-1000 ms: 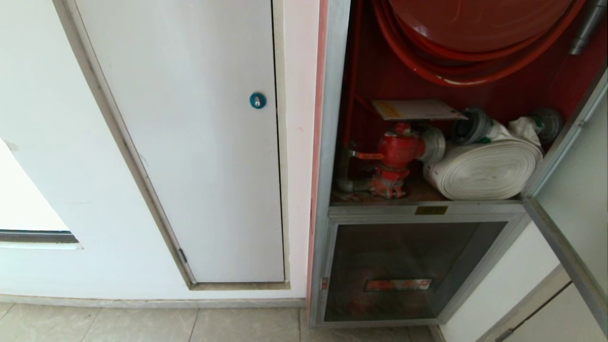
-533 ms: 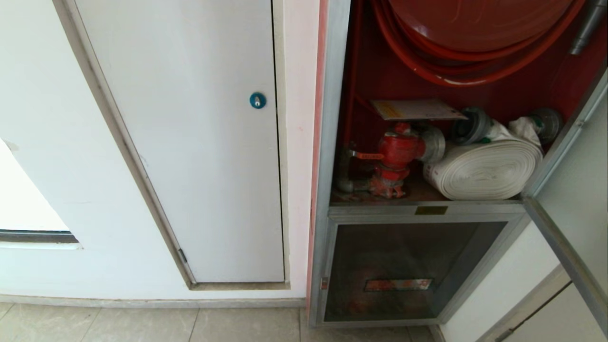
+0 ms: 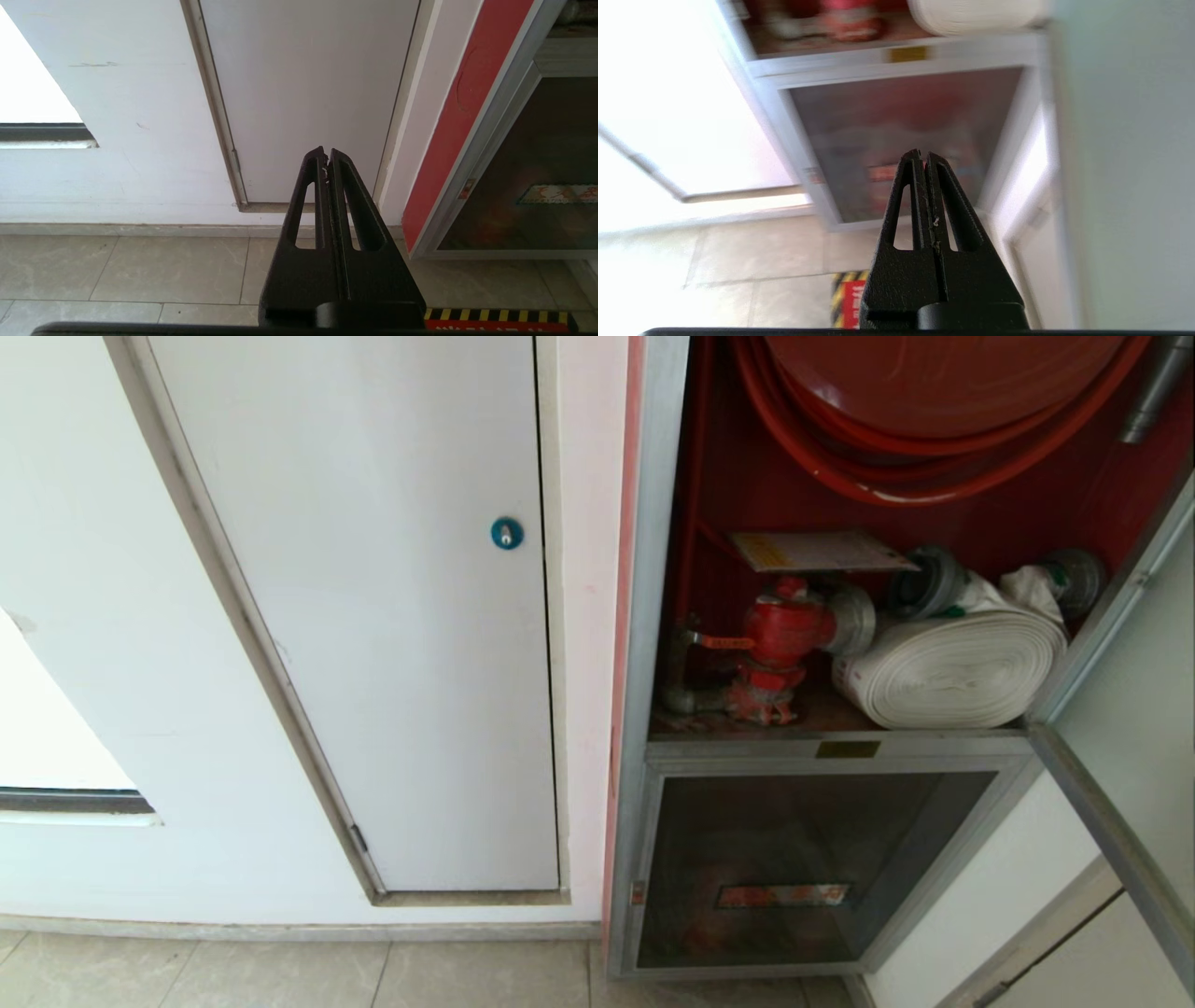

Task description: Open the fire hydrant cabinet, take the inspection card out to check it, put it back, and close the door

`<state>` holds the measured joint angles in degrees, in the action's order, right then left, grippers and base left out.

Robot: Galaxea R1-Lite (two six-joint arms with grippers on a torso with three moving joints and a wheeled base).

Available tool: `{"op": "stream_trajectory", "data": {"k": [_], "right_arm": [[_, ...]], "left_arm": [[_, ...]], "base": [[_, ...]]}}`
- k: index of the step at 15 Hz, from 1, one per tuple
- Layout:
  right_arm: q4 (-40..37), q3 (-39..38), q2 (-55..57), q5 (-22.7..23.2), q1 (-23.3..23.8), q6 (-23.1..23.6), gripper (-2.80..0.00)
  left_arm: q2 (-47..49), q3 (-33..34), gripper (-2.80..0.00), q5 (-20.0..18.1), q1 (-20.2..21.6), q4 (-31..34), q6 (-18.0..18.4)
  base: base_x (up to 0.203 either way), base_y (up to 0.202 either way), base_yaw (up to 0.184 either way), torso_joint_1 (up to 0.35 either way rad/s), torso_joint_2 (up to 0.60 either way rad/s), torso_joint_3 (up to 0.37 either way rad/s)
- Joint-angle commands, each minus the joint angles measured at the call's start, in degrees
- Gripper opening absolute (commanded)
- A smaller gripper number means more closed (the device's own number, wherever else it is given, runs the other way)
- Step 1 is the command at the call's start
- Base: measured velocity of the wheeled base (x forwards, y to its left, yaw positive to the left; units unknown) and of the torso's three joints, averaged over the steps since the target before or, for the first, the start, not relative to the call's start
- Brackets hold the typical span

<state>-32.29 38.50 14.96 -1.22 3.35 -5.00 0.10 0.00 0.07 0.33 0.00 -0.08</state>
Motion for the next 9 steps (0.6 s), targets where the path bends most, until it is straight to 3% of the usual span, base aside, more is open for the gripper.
{"op": "stream_trajectory", "data": {"k": [1, 5, 9], "right_arm": [[3.3, -4.3, -2.7, 1.9, -2.3, 0.1, -2.80], [6.3, -12.7, -9.7, 4.1, -3.0, 0.5, -2.80], [17.4, -24.7, -14.6, 4.9, -3.0, 3.6, -2.80]], "left_arm": [[0.0, 0.0, -2.80, 0.0, 0.0, 0.0, 0.0], [0.1, 0.0, -2.80, 0.0, 0.0, 0.0, 0.0], [0.0, 0.0, -2.80, 0.0, 0.0, 0.0, 0.0]], "base": [[0.000, 0.000, 0.000, 0.000, 0.00, 0.000], [0.000, 0.000, 0.000, 0.000, 0.00, 0.000], [0.000, 0.000, 0.000, 0.000, 0.00, 0.000]]}}
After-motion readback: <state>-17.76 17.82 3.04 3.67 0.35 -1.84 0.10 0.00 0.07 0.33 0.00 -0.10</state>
